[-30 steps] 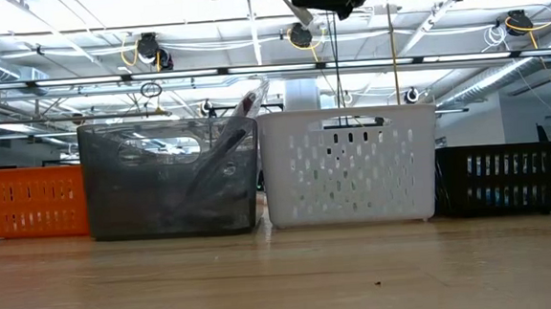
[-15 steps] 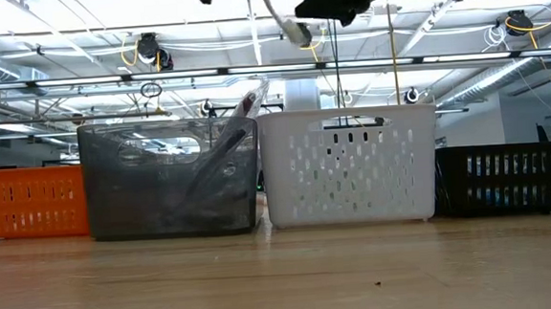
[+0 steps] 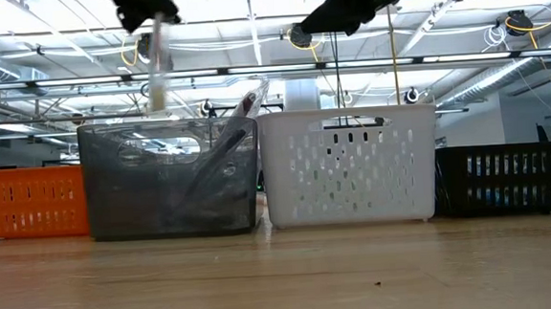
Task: Pick & Place Toothbrushes
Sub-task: Put the orange toothbrush into the orange bin
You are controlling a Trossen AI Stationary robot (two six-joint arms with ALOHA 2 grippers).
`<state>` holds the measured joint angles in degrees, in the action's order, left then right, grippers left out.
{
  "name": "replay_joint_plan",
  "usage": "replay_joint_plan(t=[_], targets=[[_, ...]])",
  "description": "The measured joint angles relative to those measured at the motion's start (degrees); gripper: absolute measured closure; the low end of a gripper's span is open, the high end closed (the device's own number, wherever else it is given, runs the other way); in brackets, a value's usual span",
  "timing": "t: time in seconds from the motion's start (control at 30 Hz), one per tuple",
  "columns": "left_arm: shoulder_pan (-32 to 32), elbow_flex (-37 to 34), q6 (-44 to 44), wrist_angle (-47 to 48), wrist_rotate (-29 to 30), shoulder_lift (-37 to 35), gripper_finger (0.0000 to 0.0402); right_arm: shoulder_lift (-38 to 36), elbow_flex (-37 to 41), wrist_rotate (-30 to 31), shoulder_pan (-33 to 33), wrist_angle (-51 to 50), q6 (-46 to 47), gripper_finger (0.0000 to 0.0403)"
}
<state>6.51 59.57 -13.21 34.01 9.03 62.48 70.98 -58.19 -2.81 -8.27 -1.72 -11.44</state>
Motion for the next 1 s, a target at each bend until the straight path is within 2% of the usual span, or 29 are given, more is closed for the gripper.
replay_joint_plan(t=[0.27,0.57,0.9,1.0], targets=[[4.43,-0.26,-14.87,11.53,3.49,0.73,0.0369,0.0,-0.02,-0.02,0.0,0.16,-0.13,0.0321],[7.53,-5.79,-29.28,12.36,2.46,0.63,0.0369,0.0,-0.02,-0.01,0.0,0.16,-1.09,0.0323],[6.21,-11.95,-40.92,12.46,-1.22,0.66,0.0368,0.0,-0.02,-0.02,0.0,0.16,-1.45,0.0325],[5.33,-12.93,-42.86,12.5,-0.85,0.66,0.0341,0.0,-0.02,-0.02,0.0,0.13,-1.45,0.0325]])
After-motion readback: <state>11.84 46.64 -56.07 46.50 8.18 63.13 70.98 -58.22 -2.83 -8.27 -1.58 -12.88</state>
